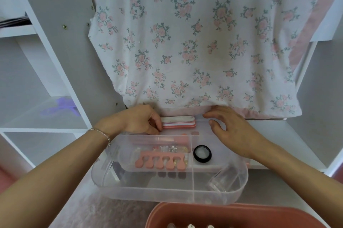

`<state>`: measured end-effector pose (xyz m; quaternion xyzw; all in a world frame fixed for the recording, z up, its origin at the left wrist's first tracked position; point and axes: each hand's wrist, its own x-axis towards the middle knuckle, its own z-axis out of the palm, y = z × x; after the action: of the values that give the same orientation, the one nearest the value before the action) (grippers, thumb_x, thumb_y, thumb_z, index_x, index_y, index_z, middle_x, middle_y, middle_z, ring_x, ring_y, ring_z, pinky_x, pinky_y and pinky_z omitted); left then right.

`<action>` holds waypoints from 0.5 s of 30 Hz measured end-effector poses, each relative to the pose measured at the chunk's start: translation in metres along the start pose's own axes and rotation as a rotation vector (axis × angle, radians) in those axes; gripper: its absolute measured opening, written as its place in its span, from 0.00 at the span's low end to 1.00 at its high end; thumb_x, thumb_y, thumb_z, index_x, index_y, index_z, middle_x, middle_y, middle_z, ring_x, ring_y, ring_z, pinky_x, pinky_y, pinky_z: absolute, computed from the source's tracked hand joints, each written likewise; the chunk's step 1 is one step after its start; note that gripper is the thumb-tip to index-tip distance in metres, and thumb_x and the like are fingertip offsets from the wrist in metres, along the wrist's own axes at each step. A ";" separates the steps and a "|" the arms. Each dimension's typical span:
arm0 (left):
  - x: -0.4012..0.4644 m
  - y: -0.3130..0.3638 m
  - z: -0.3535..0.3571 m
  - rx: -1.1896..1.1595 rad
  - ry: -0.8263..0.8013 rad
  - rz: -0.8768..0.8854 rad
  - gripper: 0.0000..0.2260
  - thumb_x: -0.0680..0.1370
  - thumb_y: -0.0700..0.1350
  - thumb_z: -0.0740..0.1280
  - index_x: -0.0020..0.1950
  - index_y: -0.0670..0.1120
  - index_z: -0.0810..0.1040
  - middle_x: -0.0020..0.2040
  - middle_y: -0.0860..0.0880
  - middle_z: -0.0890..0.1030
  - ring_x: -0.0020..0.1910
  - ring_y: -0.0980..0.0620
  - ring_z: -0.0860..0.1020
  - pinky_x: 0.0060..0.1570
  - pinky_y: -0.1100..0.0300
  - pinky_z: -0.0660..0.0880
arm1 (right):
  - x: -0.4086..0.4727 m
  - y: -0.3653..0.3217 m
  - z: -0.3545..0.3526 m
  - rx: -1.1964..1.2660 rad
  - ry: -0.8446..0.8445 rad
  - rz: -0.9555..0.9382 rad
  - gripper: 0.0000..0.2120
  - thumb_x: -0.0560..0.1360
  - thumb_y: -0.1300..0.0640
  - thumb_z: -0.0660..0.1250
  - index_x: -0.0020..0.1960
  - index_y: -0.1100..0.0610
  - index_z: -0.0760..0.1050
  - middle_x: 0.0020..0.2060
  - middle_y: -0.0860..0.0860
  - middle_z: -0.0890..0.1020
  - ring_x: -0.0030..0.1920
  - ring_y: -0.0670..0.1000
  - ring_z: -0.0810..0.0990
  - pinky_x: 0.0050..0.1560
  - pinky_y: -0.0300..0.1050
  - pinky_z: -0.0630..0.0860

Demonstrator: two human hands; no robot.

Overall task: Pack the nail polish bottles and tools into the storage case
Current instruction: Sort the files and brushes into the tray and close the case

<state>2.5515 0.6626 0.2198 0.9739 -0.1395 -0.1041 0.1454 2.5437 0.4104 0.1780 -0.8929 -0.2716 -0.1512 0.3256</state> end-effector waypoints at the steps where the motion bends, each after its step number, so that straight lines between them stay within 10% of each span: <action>1: -0.001 0.000 0.000 -0.012 -0.018 -0.005 0.06 0.71 0.43 0.71 0.45 0.50 0.84 0.32 0.66 0.79 0.33 0.70 0.76 0.38 0.78 0.70 | 0.000 0.000 0.000 -0.001 -0.001 -0.001 0.13 0.78 0.59 0.59 0.61 0.56 0.74 0.60 0.50 0.74 0.63 0.45 0.67 0.50 0.12 0.47; 15: 0.002 -0.001 -0.003 -0.006 -0.047 0.028 0.06 0.72 0.42 0.71 0.48 0.48 0.83 0.41 0.55 0.81 0.40 0.61 0.77 0.45 0.72 0.71 | -0.002 -0.001 -0.002 0.028 -0.015 0.041 0.13 0.78 0.58 0.58 0.61 0.55 0.74 0.55 0.45 0.72 0.62 0.43 0.66 0.48 0.12 0.47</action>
<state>2.5546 0.6638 0.2219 0.9687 -0.1563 -0.1255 0.1466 2.5419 0.4090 0.1791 -0.8948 -0.2579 -0.1341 0.3390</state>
